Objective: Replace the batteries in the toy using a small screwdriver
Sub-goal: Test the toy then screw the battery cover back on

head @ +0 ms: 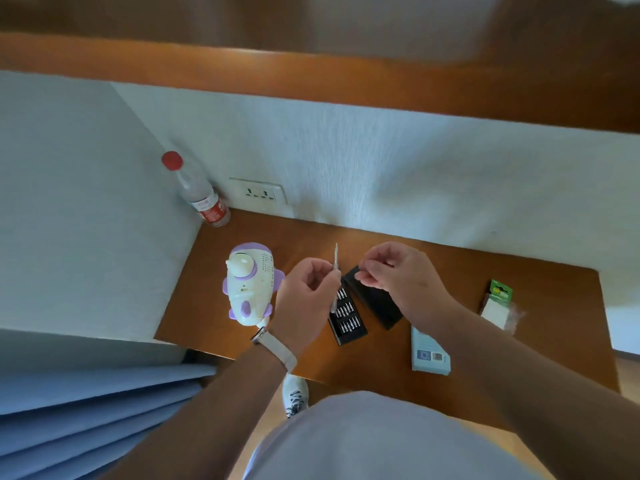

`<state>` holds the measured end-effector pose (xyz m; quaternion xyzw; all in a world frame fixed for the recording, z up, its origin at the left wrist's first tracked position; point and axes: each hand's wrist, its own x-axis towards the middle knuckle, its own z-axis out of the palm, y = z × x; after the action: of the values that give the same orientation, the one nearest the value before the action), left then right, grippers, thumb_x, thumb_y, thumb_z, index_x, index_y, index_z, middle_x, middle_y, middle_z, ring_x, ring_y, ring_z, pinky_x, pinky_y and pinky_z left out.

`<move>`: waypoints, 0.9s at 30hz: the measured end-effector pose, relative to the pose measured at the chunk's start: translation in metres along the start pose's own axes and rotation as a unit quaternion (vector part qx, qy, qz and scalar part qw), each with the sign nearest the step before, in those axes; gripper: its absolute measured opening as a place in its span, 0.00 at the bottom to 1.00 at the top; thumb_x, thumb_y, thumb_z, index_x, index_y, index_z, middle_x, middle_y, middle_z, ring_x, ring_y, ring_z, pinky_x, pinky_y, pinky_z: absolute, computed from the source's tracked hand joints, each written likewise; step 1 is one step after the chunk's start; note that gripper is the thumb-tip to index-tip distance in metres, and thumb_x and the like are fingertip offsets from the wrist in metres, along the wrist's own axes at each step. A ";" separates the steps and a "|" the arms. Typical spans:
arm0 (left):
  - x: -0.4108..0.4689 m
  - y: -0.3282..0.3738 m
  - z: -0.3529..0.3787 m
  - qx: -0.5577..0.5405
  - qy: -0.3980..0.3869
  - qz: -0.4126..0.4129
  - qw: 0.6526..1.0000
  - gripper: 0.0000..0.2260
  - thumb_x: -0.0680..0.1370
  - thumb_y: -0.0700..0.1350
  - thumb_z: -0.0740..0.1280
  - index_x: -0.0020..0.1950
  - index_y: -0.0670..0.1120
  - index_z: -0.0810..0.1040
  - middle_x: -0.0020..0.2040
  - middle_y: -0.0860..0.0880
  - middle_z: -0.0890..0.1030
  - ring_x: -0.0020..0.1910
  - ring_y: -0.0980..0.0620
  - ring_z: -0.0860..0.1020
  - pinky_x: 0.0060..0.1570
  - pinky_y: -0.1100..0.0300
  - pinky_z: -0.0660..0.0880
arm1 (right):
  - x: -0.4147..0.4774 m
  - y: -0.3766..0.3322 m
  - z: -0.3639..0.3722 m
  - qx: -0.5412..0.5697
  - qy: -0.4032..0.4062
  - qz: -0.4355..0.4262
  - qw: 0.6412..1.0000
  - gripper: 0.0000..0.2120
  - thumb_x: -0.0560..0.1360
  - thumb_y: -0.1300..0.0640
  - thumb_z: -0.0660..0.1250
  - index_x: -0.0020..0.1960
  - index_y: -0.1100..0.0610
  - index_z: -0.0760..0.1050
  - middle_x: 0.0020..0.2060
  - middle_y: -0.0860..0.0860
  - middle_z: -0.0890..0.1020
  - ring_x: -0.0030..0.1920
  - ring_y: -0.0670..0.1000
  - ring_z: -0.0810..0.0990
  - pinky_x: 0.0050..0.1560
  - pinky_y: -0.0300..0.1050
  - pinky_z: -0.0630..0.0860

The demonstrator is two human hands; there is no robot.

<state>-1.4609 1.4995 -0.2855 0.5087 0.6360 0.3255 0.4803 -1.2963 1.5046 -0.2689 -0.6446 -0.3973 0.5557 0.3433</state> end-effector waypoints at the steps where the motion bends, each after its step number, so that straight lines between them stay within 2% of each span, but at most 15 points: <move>1: -0.003 0.008 -0.003 -0.004 0.002 0.012 1.000 0.03 0.80 0.43 0.68 0.45 0.48 0.78 0.40 0.46 0.82 0.36 0.59 0.79 0.34 0.71 0.75 | -0.006 -0.009 0.000 0.046 -0.006 0.004 0.999 0.01 0.76 0.60 0.71 0.48 0.58 0.80 0.43 0.55 0.85 0.49 0.54 0.85 0.57 0.52 0.82; 4: -0.012 0.030 -0.013 -0.027 -0.013 0.050 0.998 0.05 0.79 0.41 0.68 0.44 0.49 0.79 0.37 0.49 0.82 0.33 0.60 0.77 0.33 0.69 0.75 | -0.019 -0.035 -0.001 0.165 -0.026 0.007 0.986 0.02 0.76 0.61 0.70 0.46 0.57 0.81 0.43 0.57 0.85 0.46 0.55 0.85 0.54 0.49 0.81; 7: -0.018 0.050 -0.025 -0.065 -0.039 0.085 0.994 0.06 0.78 0.40 0.69 0.43 0.50 0.80 0.35 0.49 0.81 0.34 0.56 0.77 0.36 0.63 0.76 | -0.026 -0.057 -0.003 0.315 -0.071 0.000 0.946 0.06 0.74 0.65 0.69 0.42 0.58 0.82 0.38 0.55 0.81 0.39 0.50 0.80 0.44 0.42 0.79; 10: -0.022 0.065 -0.034 -0.098 -0.058 0.106 0.988 0.06 0.77 0.39 0.69 0.42 0.49 0.81 0.32 0.53 0.80 0.33 0.57 0.76 0.37 0.63 0.76 | -0.034 -0.072 -0.002 0.389 -0.104 -0.011 0.915 0.09 0.76 0.67 0.66 0.41 0.58 0.82 0.37 0.53 0.80 0.36 0.48 0.79 0.39 0.37 0.79; 13: -0.023 0.073 -0.043 -0.130 -0.068 0.116 0.982 0.08 0.78 0.35 0.68 0.43 0.46 0.82 0.31 0.54 0.79 0.31 0.57 0.75 0.35 0.65 0.74 | -0.040 -0.082 0.003 0.398 -0.118 -0.026 0.910 0.07 0.75 0.67 0.66 0.42 0.60 0.81 0.36 0.54 0.80 0.34 0.48 0.80 0.38 0.37 0.79; 17: -0.024 0.079 -0.054 -0.138 -0.072 0.128 0.980 0.09 0.79 0.35 0.66 0.43 0.46 0.83 0.30 0.54 0.79 0.29 0.59 0.74 0.32 0.68 0.72 | -0.044 -0.091 0.009 0.394 -0.122 -0.041 0.910 0.05 0.72 0.65 0.67 0.41 0.59 0.82 0.36 0.55 0.81 0.33 0.48 0.81 0.37 0.38 0.80; 27: -0.027 0.082 -0.073 -0.142 -0.047 0.139 0.979 0.09 0.79 0.36 0.66 0.42 0.45 0.83 0.27 0.49 0.77 0.27 0.55 0.73 0.30 0.65 0.73 | -0.051 -0.098 0.025 0.420 -0.148 -0.042 0.895 0.06 0.73 0.66 0.66 0.42 0.61 0.82 0.37 0.55 0.82 0.35 0.48 0.82 0.39 0.38 0.81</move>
<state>-1.5020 1.5011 -0.1796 0.5331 0.4832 0.4519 0.5275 -1.3367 1.5028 -0.1636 -0.3339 -0.1997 0.7447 0.5422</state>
